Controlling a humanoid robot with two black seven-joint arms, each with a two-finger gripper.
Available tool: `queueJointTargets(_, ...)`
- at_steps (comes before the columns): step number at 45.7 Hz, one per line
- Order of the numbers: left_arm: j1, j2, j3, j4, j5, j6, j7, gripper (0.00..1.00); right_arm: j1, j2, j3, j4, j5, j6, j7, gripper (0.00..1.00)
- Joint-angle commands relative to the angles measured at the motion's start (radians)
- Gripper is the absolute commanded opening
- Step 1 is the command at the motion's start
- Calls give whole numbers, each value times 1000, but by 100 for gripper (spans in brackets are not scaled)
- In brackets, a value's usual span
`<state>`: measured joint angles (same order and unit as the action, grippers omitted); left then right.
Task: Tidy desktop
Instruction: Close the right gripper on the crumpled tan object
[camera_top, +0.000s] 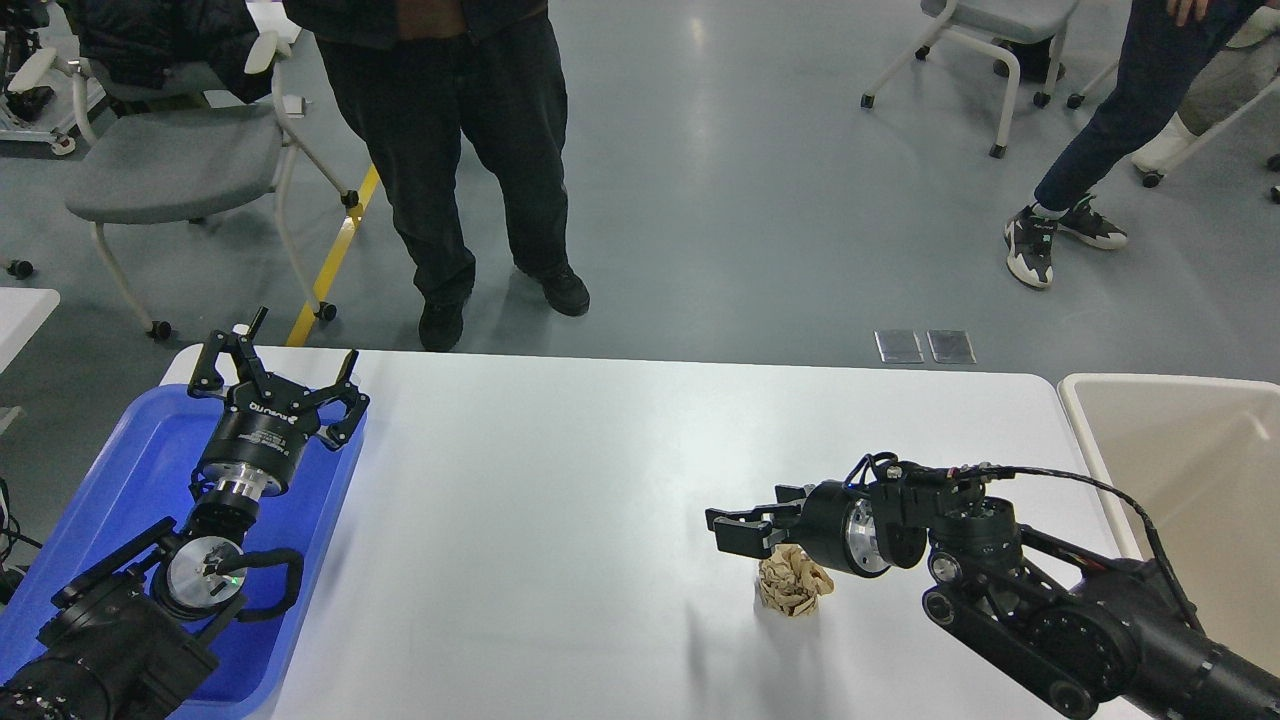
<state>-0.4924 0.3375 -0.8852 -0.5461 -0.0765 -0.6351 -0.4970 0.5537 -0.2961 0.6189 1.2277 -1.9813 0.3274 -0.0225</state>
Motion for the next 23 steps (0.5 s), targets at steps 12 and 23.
queueJointTargets(12,0,0,0,0,0,0,0,100,-67,11,-15,-159,-34,-100,58,100)
queueJointTargets(23,0,0,0,0,0,0,0,100,-107,14,-13,-159,-34,-116,61,100)
